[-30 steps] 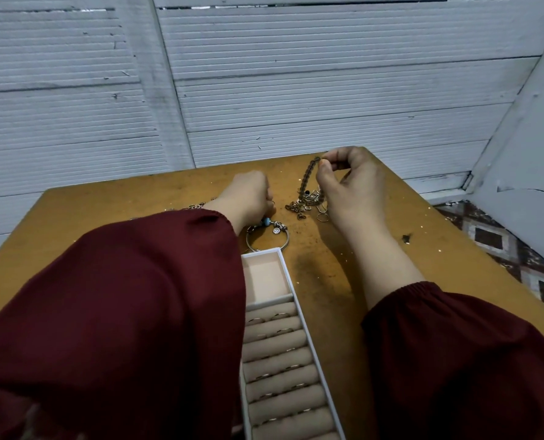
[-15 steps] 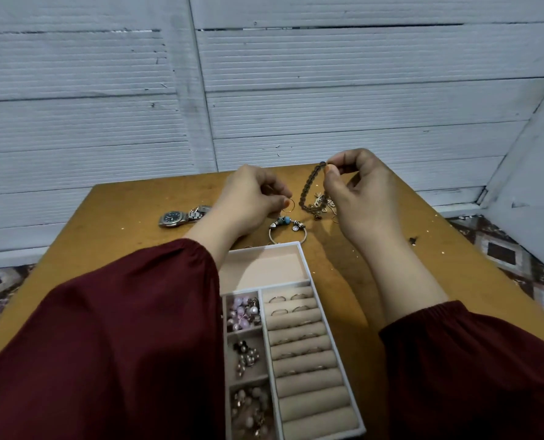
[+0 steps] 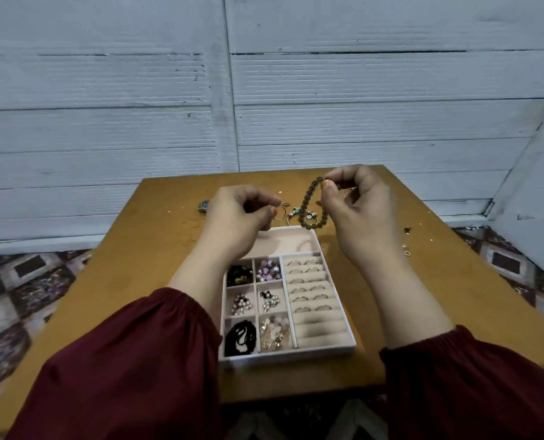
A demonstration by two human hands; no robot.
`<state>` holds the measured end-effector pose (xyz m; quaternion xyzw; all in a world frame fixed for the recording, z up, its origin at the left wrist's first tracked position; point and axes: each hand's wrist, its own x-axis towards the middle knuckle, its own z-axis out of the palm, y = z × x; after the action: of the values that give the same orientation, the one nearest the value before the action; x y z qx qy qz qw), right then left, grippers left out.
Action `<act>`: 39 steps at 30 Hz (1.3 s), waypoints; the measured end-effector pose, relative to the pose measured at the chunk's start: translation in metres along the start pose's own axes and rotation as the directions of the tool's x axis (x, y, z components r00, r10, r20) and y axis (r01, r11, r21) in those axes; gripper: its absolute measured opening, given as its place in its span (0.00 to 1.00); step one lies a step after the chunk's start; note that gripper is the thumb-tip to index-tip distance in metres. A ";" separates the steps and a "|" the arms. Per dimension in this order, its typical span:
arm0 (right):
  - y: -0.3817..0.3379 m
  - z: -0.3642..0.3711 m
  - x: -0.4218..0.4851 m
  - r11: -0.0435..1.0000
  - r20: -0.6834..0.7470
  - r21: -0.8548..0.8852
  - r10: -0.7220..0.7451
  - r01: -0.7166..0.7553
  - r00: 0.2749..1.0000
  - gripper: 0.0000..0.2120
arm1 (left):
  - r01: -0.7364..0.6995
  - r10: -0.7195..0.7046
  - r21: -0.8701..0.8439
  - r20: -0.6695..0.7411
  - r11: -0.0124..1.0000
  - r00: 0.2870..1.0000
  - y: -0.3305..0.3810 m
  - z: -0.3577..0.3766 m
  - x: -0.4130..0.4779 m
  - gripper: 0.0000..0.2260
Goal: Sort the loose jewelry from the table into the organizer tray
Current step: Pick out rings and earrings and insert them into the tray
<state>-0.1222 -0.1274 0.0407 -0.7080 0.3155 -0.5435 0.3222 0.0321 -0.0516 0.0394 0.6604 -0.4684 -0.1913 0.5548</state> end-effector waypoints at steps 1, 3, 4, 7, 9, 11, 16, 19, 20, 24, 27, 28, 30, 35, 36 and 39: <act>-0.004 0.001 -0.005 1.000 0.003 0.011 -0.002 0.002 1.000 0.06 | 0.000 0.000 -0.021 -0.011 1.000 1.000 0.000 -0.003 -0.008 0.09; -0.011 0.002 -0.015 0.999 0.022 0.035 0.008 -0.009 1.000 0.05 | 0.000 -0.002 -0.062 -0.024 0.998 1.000 0.000 -0.007 -0.024 0.09; -0.015 0.003 -0.020 0.999 0.039 0.044 0.016 -0.018 0.999 0.05 | 0.000 -0.003 -0.077 -0.036 0.997 0.999 -0.001 -0.009 -0.032 0.10; -0.021 0.005 -0.036 0.997 0.084 0.067 0.031 -0.037 0.996 0.06 | 0.014 -0.025 -0.105 -0.098 0.994 0.995 -0.007 -0.012 -0.049 0.11; -0.023 0.007 -0.045 0.994 0.107 0.091 0.050 -0.060 0.993 0.06 | 0.037 -0.054 -0.133 -0.130 0.990 0.990 -0.012 -0.012 -0.057 0.10; -0.023 0.008 -0.053 0.990 0.125 0.107 0.078 -0.091 0.989 0.07 | 0.059 -0.081 -0.149 -0.146 0.987 0.986 -0.016 -0.011 -0.063 0.10; -0.020 0.012 -0.064 0.981 0.201 0.093 0.152 -0.173 0.968 0.08 | 0.093 -0.113 -0.115 -0.182 0.989 0.977 -0.022 -0.010 -0.068 0.09; -0.015 0.015 -0.067 0.979 0.242 0.048 0.183 -0.200 0.953 0.08 | 0.103 -0.120 -0.093 -0.200 0.990 0.972 -0.024 -0.011 -0.066 0.08; -0.014 0.016 -0.067 0.978 0.253 0.027 0.195 -0.208 0.948 0.08 | 0.107 -0.124 -0.092 -0.203 0.990 0.971 -0.025 -0.011 -0.066 0.08; -0.009 0.018 -0.069 0.969 0.293 -0.098 0.246 -0.227 0.924 0.07 | 0.118 -0.135 -0.089 -0.222 0.989 0.966 -0.029 -0.011 -0.064 0.09; -0.007 0.020 -0.069 0.961 0.302 -0.169 0.260 -0.217 0.917 0.07 | 0.111 -0.133 -0.102 -0.238 0.989 0.962 -0.031 -0.010 -0.061 0.09; -0.008 0.021 -0.069 0.959 0.307 -0.199 0.258 -0.203 0.916 0.07 | 0.109 -0.132 -0.106 -0.245 0.988 0.961 -0.032 -0.010 -0.061 0.09; -0.008 0.022 -0.069 0.951 0.314 -0.266 0.242 -0.160 0.918 0.08 | 0.107 -0.131 -0.104 -0.253 0.989 0.959 -0.033 -0.009 -0.060 0.09; -0.010 0.022 -0.072 0.922 0.361 -0.380 0.214 -0.066 0.908 0.07 | 0.098 -0.125 -0.111 -0.265 0.989 0.956 -0.034 -0.010 -0.058 0.09; -0.010 0.022 -0.072 0.914 0.373 -0.403 0.206 -0.043 0.905 0.07 | 0.099 -0.124 -0.108 -0.264 0.989 0.956 -0.033 -0.011 -0.058 0.08; -0.009 0.023 -0.072 0.887 0.399 -0.460 0.170 0.036 0.901 0.08 | 0.095 -0.114 -0.081 -0.278 0.992 0.954 -0.034 -0.012 -0.058 0.07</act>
<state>-0.1146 -0.0618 0.0025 -0.8537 0.3804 -0.2735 0.2271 0.0269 0.0015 -0.0034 0.6859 -0.3423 -0.1400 0.6267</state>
